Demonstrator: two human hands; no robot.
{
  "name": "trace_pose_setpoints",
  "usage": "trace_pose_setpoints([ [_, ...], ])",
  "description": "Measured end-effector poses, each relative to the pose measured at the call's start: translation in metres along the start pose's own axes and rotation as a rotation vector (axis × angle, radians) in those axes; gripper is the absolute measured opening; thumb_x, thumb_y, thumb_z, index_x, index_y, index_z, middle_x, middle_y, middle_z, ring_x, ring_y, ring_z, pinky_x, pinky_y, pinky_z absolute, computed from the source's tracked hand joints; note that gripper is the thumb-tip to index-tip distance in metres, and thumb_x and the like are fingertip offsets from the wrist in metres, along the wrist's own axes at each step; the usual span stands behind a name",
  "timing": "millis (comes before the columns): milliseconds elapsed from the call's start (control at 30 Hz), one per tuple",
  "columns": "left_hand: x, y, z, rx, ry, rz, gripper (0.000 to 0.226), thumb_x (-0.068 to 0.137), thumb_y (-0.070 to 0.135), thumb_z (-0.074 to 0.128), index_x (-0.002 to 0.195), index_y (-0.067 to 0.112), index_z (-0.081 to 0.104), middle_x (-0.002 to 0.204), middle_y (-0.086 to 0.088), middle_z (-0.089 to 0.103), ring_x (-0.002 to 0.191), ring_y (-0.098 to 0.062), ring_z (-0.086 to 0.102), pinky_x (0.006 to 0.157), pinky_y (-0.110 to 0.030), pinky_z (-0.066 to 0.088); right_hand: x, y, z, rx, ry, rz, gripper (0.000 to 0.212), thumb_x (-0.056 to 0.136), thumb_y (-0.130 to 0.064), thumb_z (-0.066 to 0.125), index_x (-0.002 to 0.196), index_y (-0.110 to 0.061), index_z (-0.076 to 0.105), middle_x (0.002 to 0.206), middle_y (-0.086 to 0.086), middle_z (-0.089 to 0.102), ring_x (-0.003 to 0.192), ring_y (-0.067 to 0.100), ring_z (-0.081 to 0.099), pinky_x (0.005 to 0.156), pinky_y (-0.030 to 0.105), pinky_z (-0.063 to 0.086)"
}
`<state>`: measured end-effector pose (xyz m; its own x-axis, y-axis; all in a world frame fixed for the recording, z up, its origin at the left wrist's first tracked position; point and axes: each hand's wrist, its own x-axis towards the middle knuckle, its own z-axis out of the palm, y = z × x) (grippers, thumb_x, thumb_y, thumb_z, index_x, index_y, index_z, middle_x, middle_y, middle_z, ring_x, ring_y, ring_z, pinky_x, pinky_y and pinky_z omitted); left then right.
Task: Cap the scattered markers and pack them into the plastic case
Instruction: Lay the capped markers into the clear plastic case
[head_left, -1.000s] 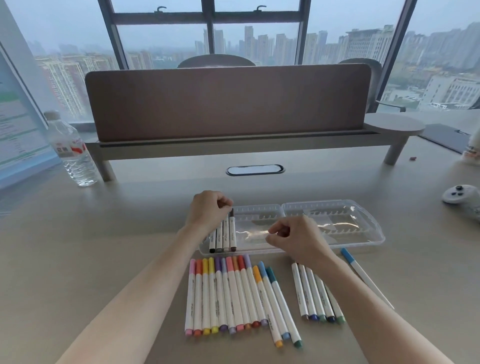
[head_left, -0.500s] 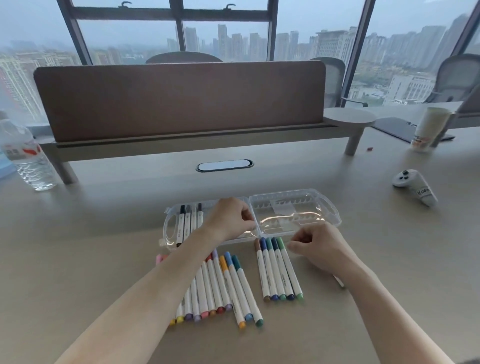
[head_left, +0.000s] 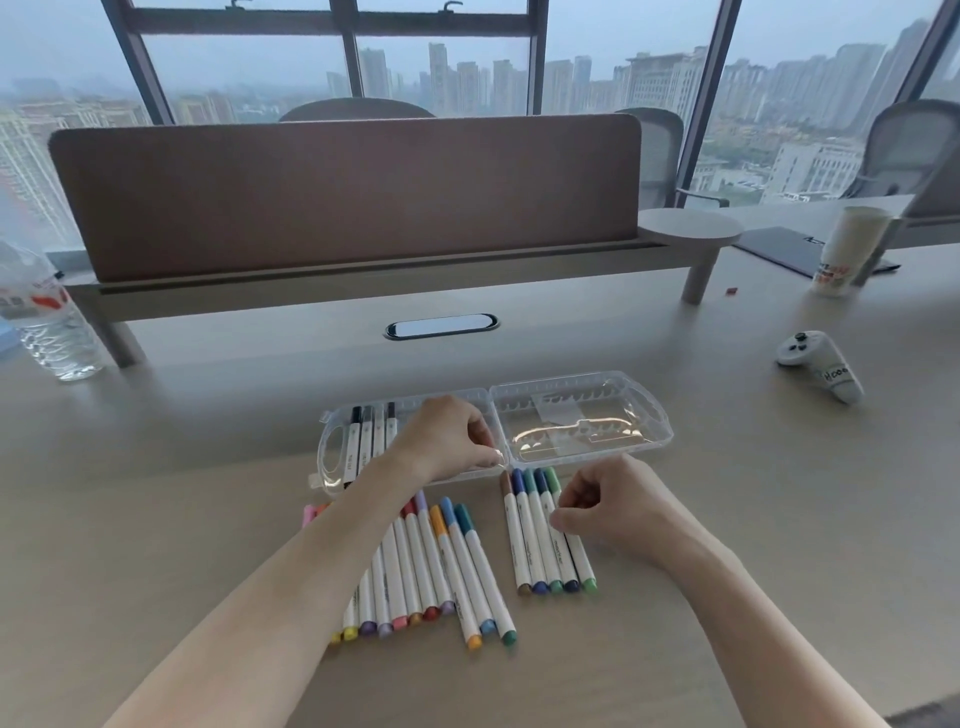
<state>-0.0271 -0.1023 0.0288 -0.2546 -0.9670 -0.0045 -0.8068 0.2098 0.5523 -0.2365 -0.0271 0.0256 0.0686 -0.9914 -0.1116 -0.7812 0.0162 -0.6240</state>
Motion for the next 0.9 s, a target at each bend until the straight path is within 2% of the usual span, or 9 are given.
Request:
trace_pose_setpoints([
  [100, -0.004, -0.005, -0.005, -0.014, -0.013, -0.020, 0.013, 0.082, 0.025, 0.081, 0.090, 0.017, 0.075, 0.085, 0.005, 0.071, 0.080, -0.006, 0.066, 0.075, -0.022, 0.055, 0.001, -0.002, 0.004, -0.012, -0.017, 0.009, 0.013, 0.076, -0.029, 0.082, 0.071, -0.022, 0.073, 0.070, -0.006, 0.071, 0.061, 0.003, 0.059, 0.058, 0.018, 0.052],
  [167, -0.006, -0.008, -0.007, -0.028, -0.007, -0.021, 0.013, 0.082, 0.027, 0.081, 0.089, 0.017, 0.075, 0.085, 0.005, 0.072, 0.081, -0.007, 0.066, 0.076, -0.024, 0.056, 0.001, -0.005, 0.006, -0.008, -0.012, 0.002, 0.013, 0.077, -0.030, 0.081, 0.071, -0.023, 0.073, 0.070, -0.006, 0.070, 0.060, 0.001, 0.059, 0.057, 0.017, 0.051],
  [333, -0.007, -0.008, -0.002, -0.036, 0.003, -0.044, 0.018, 0.084, 0.035, 0.078, 0.084, 0.018, 0.074, 0.081, 0.006, 0.071, 0.077, -0.005, 0.065, 0.071, -0.022, 0.054, 0.000, -0.017, 0.018, 0.011, -0.006, -0.034, 0.019, 0.077, -0.038, 0.079, 0.067, -0.025, 0.071, 0.061, -0.006, 0.066, 0.049, 0.002, 0.052, 0.052, 0.022, 0.049],
  [500, -0.005, -0.003, 0.007, 0.005, -0.033, -0.114, 0.040, 0.089, 0.040, 0.072, 0.071, 0.003, 0.072, 0.080, -0.014, 0.075, 0.064, -0.025, 0.067, 0.063, -0.026, 0.051, -0.007, -0.032, 0.027, -0.136, -0.034, -0.070, 0.022, 0.077, -0.040, 0.080, 0.066, -0.022, 0.073, 0.054, -0.008, 0.061, 0.042, 0.003, 0.046, 0.044, 0.014, 0.037],
  [600, -0.006, 0.000, 0.006, 0.026, -0.021, -0.110, 0.039, 0.089, 0.039, 0.072, 0.069, 0.005, 0.073, 0.074, -0.011, 0.074, 0.062, -0.020, 0.067, 0.065, -0.027, 0.052, -0.008, -0.038, 0.027, -0.263, -0.024, -0.035, 0.031, 0.077, -0.044, 0.077, 0.062, -0.018, 0.071, 0.050, -0.006, 0.056, 0.043, 0.007, 0.046, 0.044, 0.018, 0.041],
  [733, -0.006, 0.001, 0.006, 0.026, -0.023, -0.107, 0.037, 0.088, 0.037, 0.073, 0.070, 0.005, 0.074, 0.075, -0.011, 0.074, 0.078, -0.022, 0.073, 0.070, -0.030, 0.055, -0.009, -0.045, 0.031, -0.431, -0.015, -0.017, 0.036, 0.077, -0.043, 0.069, 0.054, -0.019, 0.055, 0.049, -0.006, 0.046, 0.046, 0.012, 0.044, 0.047, 0.023, 0.041],
  [800, -0.007, 0.001, 0.004, 0.023, -0.031, -0.108, 0.036, 0.087, 0.037, 0.074, 0.071, 0.005, 0.074, 0.077, -0.011, 0.075, 0.082, -0.021, 0.074, 0.071, -0.031, 0.055, -0.009, -0.047, 0.032, -0.455, -0.010, -0.018, 0.035, 0.076, -0.039, 0.068, 0.053, -0.018, 0.051, 0.050, -0.005, 0.044, 0.047, 0.012, 0.043, 0.046, 0.022, 0.039],
  [900, -0.010, -0.001, -0.002, -0.007, -0.036, -0.107, 0.031, 0.089, 0.039, 0.073, 0.076, 0.011, 0.074, 0.075, -0.004, 0.073, 0.075, -0.015, 0.071, 0.070, -0.028, 0.054, -0.009, -0.047, 0.032, -0.397, -0.003, -0.004, 0.035, 0.077, -0.035, 0.066, 0.051, -0.018, 0.049, 0.047, -0.006, 0.042, 0.043, 0.010, 0.041, 0.043, 0.020, 0.034],
])
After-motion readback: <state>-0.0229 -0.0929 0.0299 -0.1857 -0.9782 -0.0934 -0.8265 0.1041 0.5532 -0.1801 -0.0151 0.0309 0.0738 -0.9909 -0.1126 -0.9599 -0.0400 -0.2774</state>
